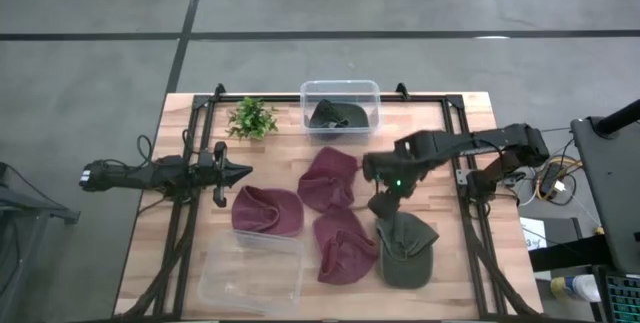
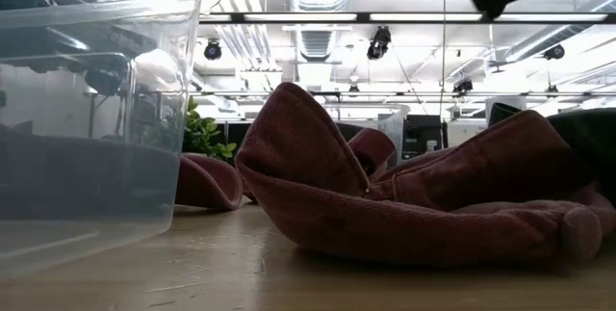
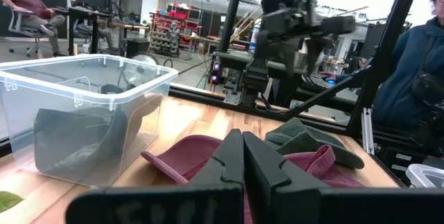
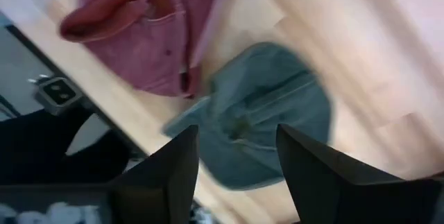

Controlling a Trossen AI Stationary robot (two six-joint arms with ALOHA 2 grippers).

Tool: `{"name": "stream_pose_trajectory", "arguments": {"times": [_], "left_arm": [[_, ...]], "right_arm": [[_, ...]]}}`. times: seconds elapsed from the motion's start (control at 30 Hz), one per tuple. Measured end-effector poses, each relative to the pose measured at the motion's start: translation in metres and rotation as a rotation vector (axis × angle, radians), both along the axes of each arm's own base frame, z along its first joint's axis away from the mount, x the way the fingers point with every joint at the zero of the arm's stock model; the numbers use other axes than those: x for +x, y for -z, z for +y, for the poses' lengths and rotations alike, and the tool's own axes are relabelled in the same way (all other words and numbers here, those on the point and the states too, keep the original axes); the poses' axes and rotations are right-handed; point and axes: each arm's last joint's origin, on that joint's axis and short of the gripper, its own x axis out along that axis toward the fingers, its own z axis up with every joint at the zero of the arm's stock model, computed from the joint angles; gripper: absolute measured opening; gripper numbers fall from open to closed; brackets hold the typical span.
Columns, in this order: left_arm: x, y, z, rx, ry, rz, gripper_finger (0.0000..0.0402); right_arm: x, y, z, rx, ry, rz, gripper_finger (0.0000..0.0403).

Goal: Pick & Place hat
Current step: Put the green cap into the top transparent bin

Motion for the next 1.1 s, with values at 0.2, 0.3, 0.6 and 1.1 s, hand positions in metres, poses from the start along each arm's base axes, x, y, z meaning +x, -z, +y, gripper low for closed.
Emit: {"name": "stream_pose_trajectory", "arguments": {"times": [0.2, 0.3, 0.6, 1.1], "left_arm": [[0.000, 0.000, 0.000, 0.000, 0.000, 0.000, 0.0000], [0.000, 0.000, 0.000, 0.000, 0.000, 0.000, 0.0000], [0.000, 0.000, 0.000, 0.000, 0.000, 0.004, 0.0000], [0.001, 0.001, 0.000, 0.001, 0.000, 0.010, 0.0000]], "right_arm": [[0.001, -0.002, 0.035, 0.030, 0.190, -0.016, 0.0182], [0.003, 0.000, 0.049, 0.011, 0.346, -0.028, 0.0182], [0.014, 0.035, 0.098, -0.006, 0.606, 0.106, 0.0182], [0.048, 0.110, 0.149, -0.052, 0.699, 0.261, 0.0182]]}}
